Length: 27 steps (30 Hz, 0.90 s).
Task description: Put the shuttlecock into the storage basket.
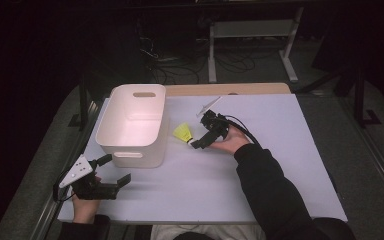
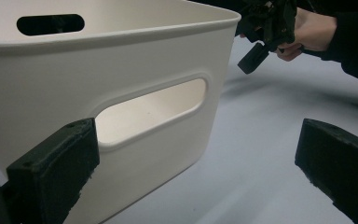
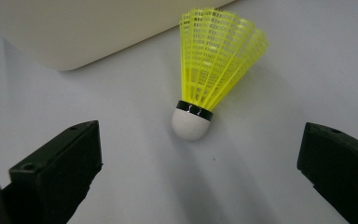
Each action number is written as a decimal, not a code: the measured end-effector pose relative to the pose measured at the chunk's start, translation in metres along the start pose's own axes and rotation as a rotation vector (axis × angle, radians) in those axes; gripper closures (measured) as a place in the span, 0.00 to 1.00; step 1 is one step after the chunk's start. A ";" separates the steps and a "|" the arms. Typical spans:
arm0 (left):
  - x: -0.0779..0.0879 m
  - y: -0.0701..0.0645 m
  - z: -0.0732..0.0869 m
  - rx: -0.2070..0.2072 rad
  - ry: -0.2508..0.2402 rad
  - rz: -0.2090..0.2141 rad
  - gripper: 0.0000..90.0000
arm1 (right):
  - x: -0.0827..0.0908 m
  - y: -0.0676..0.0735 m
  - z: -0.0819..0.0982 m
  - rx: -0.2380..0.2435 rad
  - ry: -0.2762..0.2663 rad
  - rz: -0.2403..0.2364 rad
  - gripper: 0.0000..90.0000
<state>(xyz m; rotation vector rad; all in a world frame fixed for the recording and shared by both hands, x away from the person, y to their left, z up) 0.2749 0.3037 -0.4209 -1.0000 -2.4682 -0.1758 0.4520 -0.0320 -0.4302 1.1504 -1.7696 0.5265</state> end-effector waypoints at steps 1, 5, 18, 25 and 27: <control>0.000 0.000 0.000 0.000 -0.001 0.001 0.00 | -0.001 0.000 0.000 0.001 -0.002 -0.002 0.00; 0.000 0.000 0.000 0.001 -0.001 0.001 0.00 | -0.005 0.000 -0.001 -0.002 0.004 -0.007 0.00; 0.000 0.000 0.000 0.002 -0.001 0.002 0.00 | -0.021 0.000 -0.004 -0.007 0.016 -0.002 0.00; 0.000 0.000 0.000 0.001 -0.001 0.003 0.00 | -0.032 0.003 -0.006 -0.013 0.033 -0.013 0.07; 0.000 0.000 0.000 0.001 -0.001 0.004 0.00 | -0.034 0.004 -0.007 -0.015 0.034 -0.011 0.09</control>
Point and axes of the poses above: each handheld gripper's, and its own axes: x roughly backward along the jaws, z roughly out of its underside, y roughly to its left, the point moved 3 cm from there along -x, roughly forward along the jaws, and after that the axes turned 11 degrees about y, right-handed, at the moved point
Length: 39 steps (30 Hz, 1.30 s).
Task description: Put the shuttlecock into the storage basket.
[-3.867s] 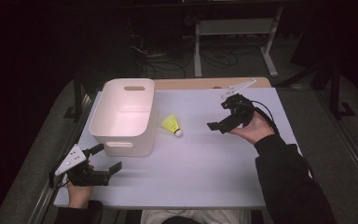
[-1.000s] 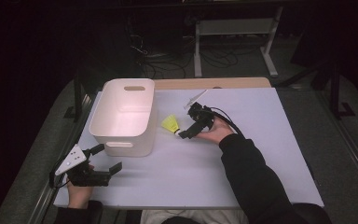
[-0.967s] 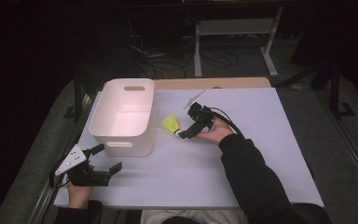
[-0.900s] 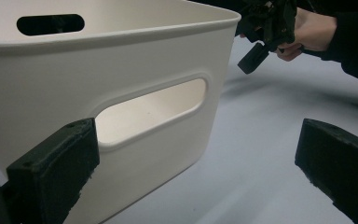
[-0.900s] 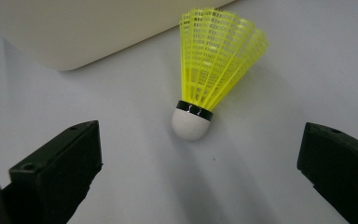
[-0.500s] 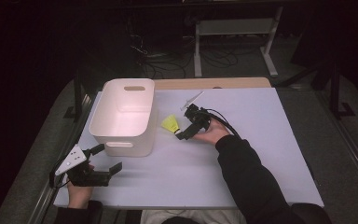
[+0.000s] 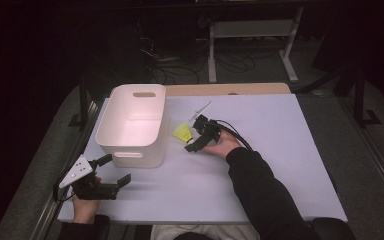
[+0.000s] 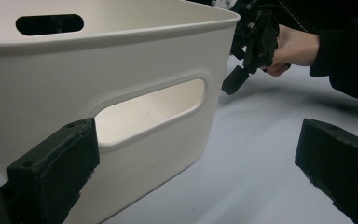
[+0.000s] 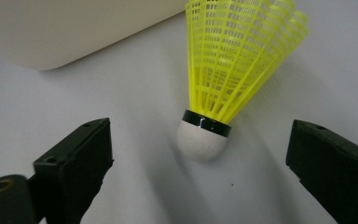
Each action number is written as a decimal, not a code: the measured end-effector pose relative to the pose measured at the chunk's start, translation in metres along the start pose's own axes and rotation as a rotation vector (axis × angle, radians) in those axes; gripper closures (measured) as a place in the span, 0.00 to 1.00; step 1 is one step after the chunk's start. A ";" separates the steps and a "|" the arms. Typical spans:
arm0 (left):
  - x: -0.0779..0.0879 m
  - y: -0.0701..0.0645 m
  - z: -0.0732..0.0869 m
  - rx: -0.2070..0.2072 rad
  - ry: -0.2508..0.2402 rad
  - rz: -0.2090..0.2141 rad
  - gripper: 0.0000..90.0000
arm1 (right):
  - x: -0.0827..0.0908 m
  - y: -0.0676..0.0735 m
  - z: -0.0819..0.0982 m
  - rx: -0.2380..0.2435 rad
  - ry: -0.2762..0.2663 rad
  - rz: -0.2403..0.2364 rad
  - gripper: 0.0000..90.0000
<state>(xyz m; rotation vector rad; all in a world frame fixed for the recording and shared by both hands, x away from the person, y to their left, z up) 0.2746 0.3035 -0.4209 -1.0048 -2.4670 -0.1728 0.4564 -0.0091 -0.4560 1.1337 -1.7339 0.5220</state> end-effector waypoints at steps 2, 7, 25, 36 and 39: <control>0.000 0.000 0.000 0.000 0.000 0.000 0.00 | -0.001 0.000 -0.001 -0.008 0.004 0.001 0.14; 0.000 0.000 0.000 0.004 -0.002 -0.003 0.00 | -0.004 -0.001 -0.002 -0.020 0.000 0.006 0.18; 0.000 0.000 0.000 0.005 -0.002 0.001 0.00 | -0.005 -0.005 -0.008 -0.056 0.018 -0.001 0.54; 0.000 -0.001 0.000 0.006 -0.004 0.004 0.00 | -0.004 -0.009 -0.007 -0.095 0.048 -0.047 0.70; 0.000 -0.001 0.000 0.007 -0.004 0.004 0.00 | -0.004 -0.009 -0.006 -0.096 0.050 -0.058 0.70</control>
Point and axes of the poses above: each handheld gripper's, and its own axes: x roughly backward along the jaws, z roughly out of its underside, y roughly to its left, the point moved 3 cm from there along -x, roughly forward along the jaws, and after that the axes turned 11 degrees about y, right-handed, at the moved point
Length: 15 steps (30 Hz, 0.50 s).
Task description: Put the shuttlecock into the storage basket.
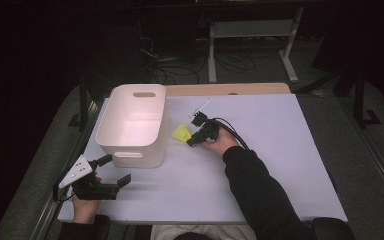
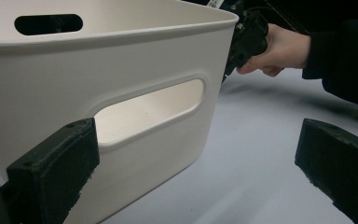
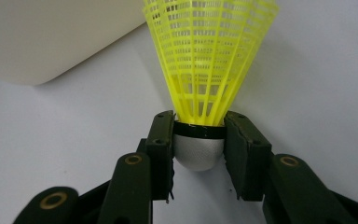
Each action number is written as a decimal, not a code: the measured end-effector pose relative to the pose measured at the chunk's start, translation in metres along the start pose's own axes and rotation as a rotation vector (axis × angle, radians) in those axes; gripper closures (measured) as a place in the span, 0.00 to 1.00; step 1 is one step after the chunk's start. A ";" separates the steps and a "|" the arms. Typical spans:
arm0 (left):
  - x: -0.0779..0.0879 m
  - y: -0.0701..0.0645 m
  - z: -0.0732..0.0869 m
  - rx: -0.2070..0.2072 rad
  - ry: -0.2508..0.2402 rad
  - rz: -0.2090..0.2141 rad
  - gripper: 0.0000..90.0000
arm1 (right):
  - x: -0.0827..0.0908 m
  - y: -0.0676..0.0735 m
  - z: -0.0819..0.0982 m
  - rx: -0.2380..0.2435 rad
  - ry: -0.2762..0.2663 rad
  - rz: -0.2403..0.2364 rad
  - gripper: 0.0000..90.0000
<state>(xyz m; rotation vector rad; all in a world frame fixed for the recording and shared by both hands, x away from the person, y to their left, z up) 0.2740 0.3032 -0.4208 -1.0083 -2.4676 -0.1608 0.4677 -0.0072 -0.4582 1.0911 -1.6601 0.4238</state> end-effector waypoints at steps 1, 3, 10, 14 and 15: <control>0.000 0.000 0.000 0.000 0.000 0.000 0.00 | 0.000 0.000 0.000 0.001 0.001 -0.002 0.70; 0.000 0.000 0.000 0.000 0.000 0.000 0.00 | 0.001 0.000 0.000 -0.001 0.000 -0.004 0.71; 0.000 0.000 0.000 0.000 0.001 0.001 0.00 | 0.009 0.001 0.001 0.005 -0.007 0.001 0.71; 0.000 0.000 0.000 -0.001 0.004 0.000 0.00 | 0.016 0.000 0.002 0.008 -0.013 0.005 0.71; 0.000 0.000 0.000 -0.001 0.003 0.000 0.00 | 0.018 0.000 0.002 0.010 -0.016 0.007 0.71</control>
Point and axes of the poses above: each handheld gripper's, and its own axes: x roughly backward along the jaws, z roughly out of its underside, y roughly to its left, the point moved 3 cm from there along -x, roughly forward along the jaws, and after that the axes turned 11 degrees about y, right-handed, at the moved point
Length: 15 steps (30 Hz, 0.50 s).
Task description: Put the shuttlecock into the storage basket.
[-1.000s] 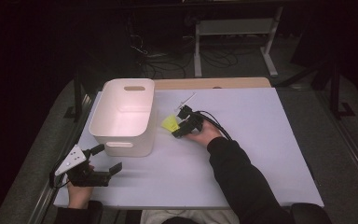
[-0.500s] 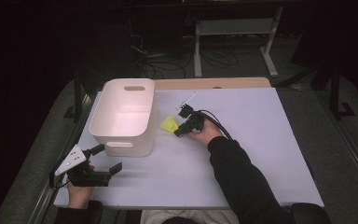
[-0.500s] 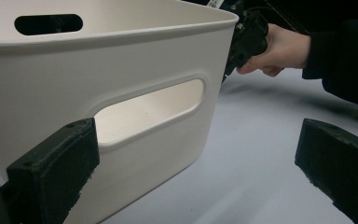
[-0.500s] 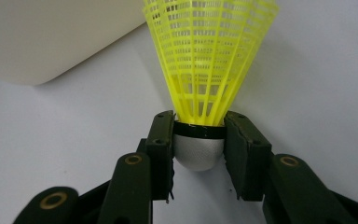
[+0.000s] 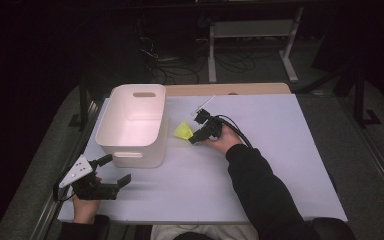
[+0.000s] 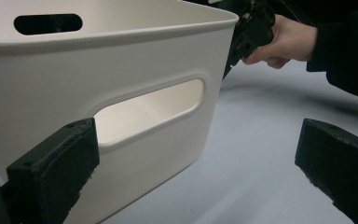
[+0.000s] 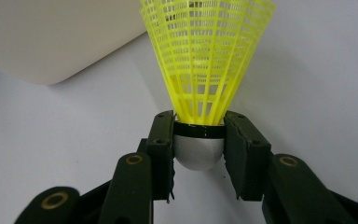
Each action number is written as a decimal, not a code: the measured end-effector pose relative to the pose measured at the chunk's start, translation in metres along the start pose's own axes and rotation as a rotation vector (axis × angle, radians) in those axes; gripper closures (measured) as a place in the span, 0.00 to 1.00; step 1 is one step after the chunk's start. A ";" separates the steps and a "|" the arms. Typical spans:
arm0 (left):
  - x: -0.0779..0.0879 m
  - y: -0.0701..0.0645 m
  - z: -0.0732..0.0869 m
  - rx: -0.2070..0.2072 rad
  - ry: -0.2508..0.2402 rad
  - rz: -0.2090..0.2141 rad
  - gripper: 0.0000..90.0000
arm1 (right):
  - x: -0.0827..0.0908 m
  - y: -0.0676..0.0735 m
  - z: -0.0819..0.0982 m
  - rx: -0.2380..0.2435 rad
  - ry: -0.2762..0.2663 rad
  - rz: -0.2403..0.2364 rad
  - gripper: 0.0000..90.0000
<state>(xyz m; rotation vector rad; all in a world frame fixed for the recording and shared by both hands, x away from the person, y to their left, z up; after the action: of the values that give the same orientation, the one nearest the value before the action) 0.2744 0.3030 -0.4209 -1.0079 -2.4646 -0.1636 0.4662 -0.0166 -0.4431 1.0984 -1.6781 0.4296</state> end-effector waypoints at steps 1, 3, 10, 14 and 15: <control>0.000 0.000 0.000 0.000 0.000 0.000 0.00 | 0.002 0.000 0.000 -0.004 -0.001 0.001 0.71; 0.000 0.000 0.000 0.000 0.001 0.000 0.00 | 0.007 -0.001 0.001 0.000 -0.010 0.004 0.71; 0.000 0.000 0.000 -0.001 0.001 0.001 0.00 | 0.023 -0.001 0.004 0.004 -0.020 0.006 0.71; 0.000 0.000 0.000 -0.001 0.002 0.000 0.00 | 0.034 -0.002 0.006 0.005 -0.019 0.012 0.71; 0.000 0.000 0.000 -0.001 0.002 0.000 0.00 | 0.037 -0.002 0.006 0.010 -0.022 0.014 0.71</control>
<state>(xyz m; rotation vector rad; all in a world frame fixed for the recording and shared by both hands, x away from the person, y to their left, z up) 0.2745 0.3030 -0.4210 -1.0081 -2.4626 -0.1653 0.4630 -0.0391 -0.4134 1.1027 -1.7058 0.4369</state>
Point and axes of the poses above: each handheld gripper's, and its own axes: x roughly backward along the jaws, z roughly out of its underside, y roughly to its left, the point moved 3 cm from there along -x, roughly forward along the jaws, and after that the axes turned 11 degrees about y, right-handed, at the moved point
